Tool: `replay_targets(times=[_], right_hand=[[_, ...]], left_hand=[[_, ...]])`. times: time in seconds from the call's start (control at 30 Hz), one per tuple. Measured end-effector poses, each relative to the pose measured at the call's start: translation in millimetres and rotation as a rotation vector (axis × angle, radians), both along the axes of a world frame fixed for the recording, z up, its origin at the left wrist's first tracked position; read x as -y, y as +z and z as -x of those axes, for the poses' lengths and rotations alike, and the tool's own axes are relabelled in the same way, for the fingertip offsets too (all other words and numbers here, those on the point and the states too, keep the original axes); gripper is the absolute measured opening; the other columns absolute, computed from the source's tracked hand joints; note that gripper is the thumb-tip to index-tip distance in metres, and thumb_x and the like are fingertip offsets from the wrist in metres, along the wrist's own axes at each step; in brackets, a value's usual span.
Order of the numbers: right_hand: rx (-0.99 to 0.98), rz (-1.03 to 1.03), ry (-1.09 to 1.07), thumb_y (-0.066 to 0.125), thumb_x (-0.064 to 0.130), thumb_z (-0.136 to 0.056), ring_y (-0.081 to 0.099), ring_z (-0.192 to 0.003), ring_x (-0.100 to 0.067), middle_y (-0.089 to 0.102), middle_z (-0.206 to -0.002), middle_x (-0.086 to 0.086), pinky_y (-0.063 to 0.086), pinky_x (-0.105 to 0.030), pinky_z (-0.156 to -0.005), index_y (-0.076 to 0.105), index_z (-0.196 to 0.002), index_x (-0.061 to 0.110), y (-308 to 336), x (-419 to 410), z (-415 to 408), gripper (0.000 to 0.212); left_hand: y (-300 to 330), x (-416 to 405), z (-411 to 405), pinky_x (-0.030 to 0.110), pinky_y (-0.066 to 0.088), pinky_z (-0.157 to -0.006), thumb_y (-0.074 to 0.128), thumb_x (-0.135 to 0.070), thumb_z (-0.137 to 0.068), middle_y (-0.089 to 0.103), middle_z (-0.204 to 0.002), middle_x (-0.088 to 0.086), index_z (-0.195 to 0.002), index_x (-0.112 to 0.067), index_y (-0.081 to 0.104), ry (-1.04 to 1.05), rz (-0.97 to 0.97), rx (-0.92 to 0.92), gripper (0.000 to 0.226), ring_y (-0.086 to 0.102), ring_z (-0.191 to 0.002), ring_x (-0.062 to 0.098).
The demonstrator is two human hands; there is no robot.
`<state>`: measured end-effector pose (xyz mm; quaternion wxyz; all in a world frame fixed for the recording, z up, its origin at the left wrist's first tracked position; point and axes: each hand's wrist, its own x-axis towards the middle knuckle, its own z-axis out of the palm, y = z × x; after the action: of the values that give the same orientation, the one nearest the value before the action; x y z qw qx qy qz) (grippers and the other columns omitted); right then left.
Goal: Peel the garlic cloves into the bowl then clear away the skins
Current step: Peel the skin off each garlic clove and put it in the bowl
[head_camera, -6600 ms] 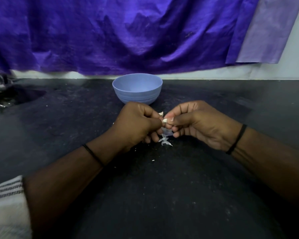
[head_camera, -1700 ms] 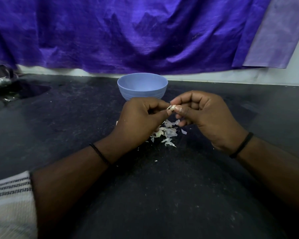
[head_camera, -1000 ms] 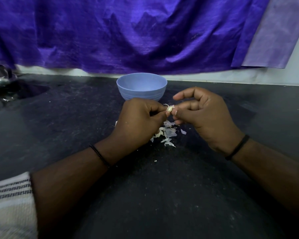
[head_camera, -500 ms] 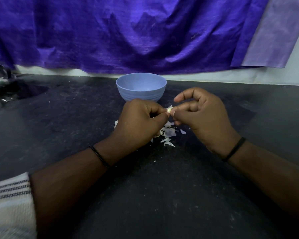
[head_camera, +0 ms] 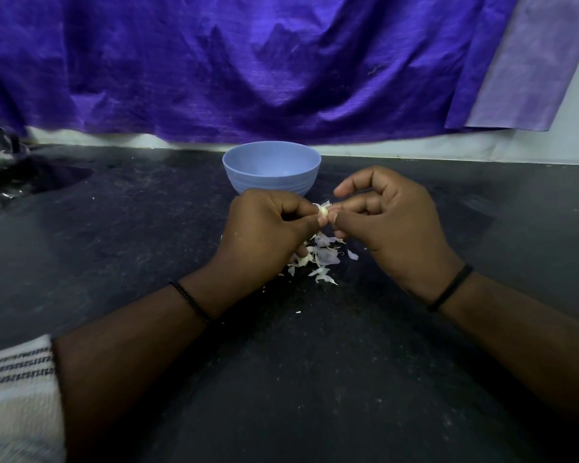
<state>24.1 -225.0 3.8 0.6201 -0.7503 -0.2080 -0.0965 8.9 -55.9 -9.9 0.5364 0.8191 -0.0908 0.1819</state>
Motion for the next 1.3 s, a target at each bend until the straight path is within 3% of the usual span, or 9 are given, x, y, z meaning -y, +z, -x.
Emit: replay_targets(times=[0.2,0.4,0.6,0.77,0.9,1.07,1.3], right_hand=[[0.087,0.075,-0.057,0.074,-0.001,-0.082,0.071,-0.065,-0.018,0.076,-0.076,-0.004,0.057,-0.031,-0.063,0.052,-0.086,0.022,-0.8,-1.7,-1.5,0.032],[0.022,0.029,0.009,0.074,0.002,-0.084,0.072,-0.068,-0.021,0.077,-0.078,-0.005,0.058,-0.031,-0.065,0.056,-0.096,0.018,1.6,0.1,0.3,0.027],[0.050,0.043,-0.014,0.074,-0.002,-0.083,0.072,-0.065,-0.020,0.076,-0.074,-0.006,0.058,-0.033,-0.062,0.051,-0.090,0.018,1.7,-1.5,1.1,0.031],[0.085,0.045,-0.066,0.072,-0.003,-0.081,0.072,-0.066,-0.021,0.075,-0.074,-0.006,0.060,-0.047,-0.068,0.047,-0.085,0.021,-2.6,-5.4,-0.8,0.035],[0.021,0.009,-0.032,0.073,-0.001,-0.082,0.072,-0.064,-0.023,0.075,-0.075,-0.008,0.058,-0.039,-0.061,0.051,-0.091,0.019,-0.5,-3.0,-1.8,0.031],[-0.081,-0.046,0.000,0.073,0.001,-0.084,0.071,-0.063,-0.022,0.075,-0.076,-0.008,0.060,-0.039,-0.068,0.060,-0.100,0.015,-1.3,-1.2,-3.1,0.025],[-0.093,-0.012,-0.038,0.078,0.011,-0.083,0.066,-0.058,-0.015,0.073,-0.069,-0.004,0.052,-0.026,-0.055,0.069,-0.094,0.013,-3.7,0.2,-5.5,0.014]], left_hand=[[-0.8,1.6,0.9,0.024,0.051,-0.047,0.072,-0.013,-0.089,0.069,-0.058,-0.005,-0.082,-0.014,0.077,-0.017,-0.054,0.025,0.009,0.063,-0.045,0.010],[-1.4,0.8,-1.6,0.035,0.057,-0.049,0.070,-0.013,-0.090,0.072,-0.069,0.012,-0.081,-0.017,0.076,-0.005,-0.028,0.013,0.011,0.067,-0.052,0.029],[-1.3,0.4,-1.5,0.026,0.053,-0.047,0.071,-0.013,-0.090,0.070,-0.061,0.006,-0.080,-0.012,0.076,-0.010,-0.055,-0.001,0.011,0.065,-0.048,0.019],[-1.2,1.4,-0.3,0.026,0.051,-0.046,0.069,-0.011,-0.091,0.072,-0.067,0.011,-0.081,-0.009,0.075,-0.030,-0.021,-0.017,0.012,0.067,-0.051,0.023],[0.3,2.4,0.0,0.022,0.048,-0.044,0.068,-0.008,-0.091,0.072,-0.070,0.009,-0.081,-0.009,0.074,-0.044,0.045,-0.049,0.012,0.066,-0.049,0.019],[0.5,3.7,0.2,0.022,0.047,-0.042,0.066,-0.007,-0.093,0.073,-0.074,0.007,-0.087,-0.010,0.074,-0.061,0.102,-0.069,0.010,0.064,-0.050,0.018],[-1.3,3.5,-1.1,0.024,0.048,-0.042,0.064,-0.007,-0.094,0.072,-0.075,0.009,-0.089,-0.011,0.073,-0.072,0.137,-0.079,0.012,0.063,-0.050,0.018]])
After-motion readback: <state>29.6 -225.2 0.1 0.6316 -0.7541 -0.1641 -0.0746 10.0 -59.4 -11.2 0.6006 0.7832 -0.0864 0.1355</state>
